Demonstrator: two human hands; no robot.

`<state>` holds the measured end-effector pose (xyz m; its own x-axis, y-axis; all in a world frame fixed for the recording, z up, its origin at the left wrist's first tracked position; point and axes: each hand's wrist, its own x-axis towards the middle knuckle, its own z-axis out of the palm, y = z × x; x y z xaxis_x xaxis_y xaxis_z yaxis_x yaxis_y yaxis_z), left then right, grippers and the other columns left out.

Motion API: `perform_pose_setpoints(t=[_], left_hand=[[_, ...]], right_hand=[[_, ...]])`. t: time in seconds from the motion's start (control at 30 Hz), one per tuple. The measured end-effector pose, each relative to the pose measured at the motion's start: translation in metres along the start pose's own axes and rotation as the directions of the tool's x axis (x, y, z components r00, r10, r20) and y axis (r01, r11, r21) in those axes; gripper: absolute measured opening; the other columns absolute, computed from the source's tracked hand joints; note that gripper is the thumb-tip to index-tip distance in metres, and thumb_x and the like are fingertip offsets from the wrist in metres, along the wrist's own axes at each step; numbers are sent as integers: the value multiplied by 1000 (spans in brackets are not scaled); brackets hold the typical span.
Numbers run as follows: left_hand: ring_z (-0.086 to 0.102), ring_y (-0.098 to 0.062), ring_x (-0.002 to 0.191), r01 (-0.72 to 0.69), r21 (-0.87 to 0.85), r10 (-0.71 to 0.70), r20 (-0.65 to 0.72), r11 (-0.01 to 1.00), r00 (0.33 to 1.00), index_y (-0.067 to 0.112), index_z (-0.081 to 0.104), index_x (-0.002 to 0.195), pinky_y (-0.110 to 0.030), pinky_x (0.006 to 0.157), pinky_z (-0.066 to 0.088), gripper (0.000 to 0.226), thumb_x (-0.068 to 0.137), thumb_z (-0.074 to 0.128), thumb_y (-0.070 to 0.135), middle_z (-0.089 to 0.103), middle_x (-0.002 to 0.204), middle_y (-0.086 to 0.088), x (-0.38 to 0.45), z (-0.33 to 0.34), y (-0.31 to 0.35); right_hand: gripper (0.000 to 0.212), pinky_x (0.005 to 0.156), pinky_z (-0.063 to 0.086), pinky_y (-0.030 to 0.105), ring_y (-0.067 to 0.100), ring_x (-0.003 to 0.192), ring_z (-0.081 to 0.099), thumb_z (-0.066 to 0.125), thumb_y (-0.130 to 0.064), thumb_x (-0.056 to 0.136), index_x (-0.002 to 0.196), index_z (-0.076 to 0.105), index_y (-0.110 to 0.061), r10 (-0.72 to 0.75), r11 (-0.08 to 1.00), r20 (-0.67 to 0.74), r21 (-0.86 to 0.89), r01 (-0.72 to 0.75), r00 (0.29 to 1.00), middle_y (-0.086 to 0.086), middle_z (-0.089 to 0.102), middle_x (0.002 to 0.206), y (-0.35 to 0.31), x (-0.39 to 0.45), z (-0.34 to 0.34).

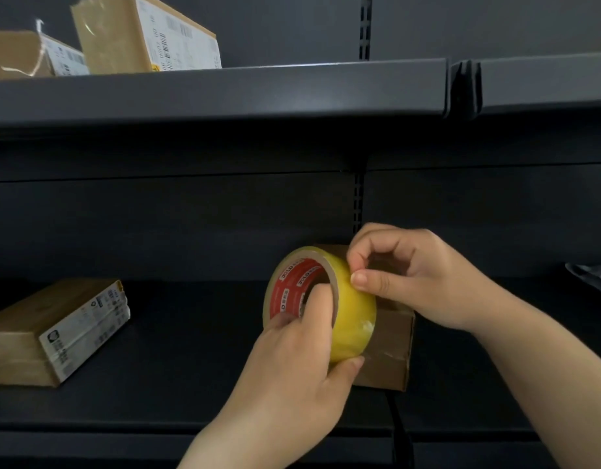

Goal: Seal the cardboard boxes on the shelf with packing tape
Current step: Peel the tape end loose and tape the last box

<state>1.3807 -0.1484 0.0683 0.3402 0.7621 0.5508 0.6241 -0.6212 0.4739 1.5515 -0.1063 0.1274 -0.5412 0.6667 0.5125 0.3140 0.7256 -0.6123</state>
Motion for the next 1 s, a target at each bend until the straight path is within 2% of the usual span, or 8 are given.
perform_pose_setpoints(t=[0.17, 0.4, 0.43, 0.5, 0.57, 0.67, 0.8, 1.0], left_hand=[[53, 8, 84, 41, -23, -41, 16, 999, 999, 70, 7, 94, -8, 54, 45, 62, 80, 62, 45, 43, 85, 31, 0, 1, -2], [56, 1, 80, 106, -44, -110, -114, 993, 987, 57, 19, 100, -21, 66, 51, 52, 78, 64, 43, 50, 93, 21, 12, -19, -6], [55, 1, 80, 100, -42, -104, -115, 994, 988, 56, 19, 102, -21, 67, 51, 52, 77, 63, 45, 49, 94, 22, 13, -21, -4], [54, 2, 81, 62, -49, -67, -97, 997, 993, 54, 21, 107, -18, 62, 50, 51, 74, 59, 50, 49, 93, 22, 13, -20, 1], [53, 4, 84, 43, -54, -47, -78, 998, 996, 53, 21, 109, -16, 59, 48, 51, 73, 57, 51, 49, 93, 22, 14, -17, 5], [54, 1, 85, 56, -51, -59, -57, 997, 997, 57, 18, 105, -16, 62, 50, 53, 77, 61, 46, 44, 97, 27, 17, -14, 4], [55, -4, 92, 66, -74, -68, -31, 995, 997, 55, 19, 108, -19, 71, 52, 55, 78, 63, 44, 46, 104, 23, 20, -9, 3], [54, -2, 90, 103, -99, -106, -28, 990, 994, 58, 19, 105, -18, 69, 49, 53, 77, 63, 47, 45, 100, 25, 24, -4, 6]], right_hand=[[13, 76, 40, 14, 5, 86, 48, 51, -33, 91, 79, 51, -28, -49, 983, 53, -174, 58, 997, -7, 51, 84, 3, -2, 3], [4, 75, 44, 16, 9, 86, 55, 47, -30, 89, 85, 49, -28, -261, 959, -133, -148, 241, 956, -2, 54, 89, -3, -6, -6], [7, 80, 46, 21, 11, 94, 57, 49, -33, 87, 92, 49, -28, -259, 960, -173, -151, 234, 950, -4, 55, 96, -2, -4, -8], [41, 94, 44, 26, 8, 109, 55, 57, -41, 80, 117, 47, -27, -185, 980, -167, -105, 170, 968, -8, 56, 114, 1, 0, -11], [57, 98, 41, 19, 1, 117, 51, 62, -41, 75, 128, 43, -29, -155, 985, -133, -94, 143, 979, -12, 54, 124, 6, 2, -8], [41, 91, 45, 15, -1, 112, 56, 75, -30, 73, 112, 61, -25, -179, 984, -201, -59, 170, 963, -14, 61, 116, 10, 2, 1], [25, 82, 50, 17, 3, 96, 65, 67, -17, 72, 97, 69, -13, -172, 976, -361, 63, 208, 917, -12, 69, 99, 13, -1, 7], [12, 79, 51, 21, 5, 86, 62, 63, -14, 83, 91, 70, -11, -365, 892, -431, -417, 177, 825, -7, 65, 88, 17, 3, 18]])
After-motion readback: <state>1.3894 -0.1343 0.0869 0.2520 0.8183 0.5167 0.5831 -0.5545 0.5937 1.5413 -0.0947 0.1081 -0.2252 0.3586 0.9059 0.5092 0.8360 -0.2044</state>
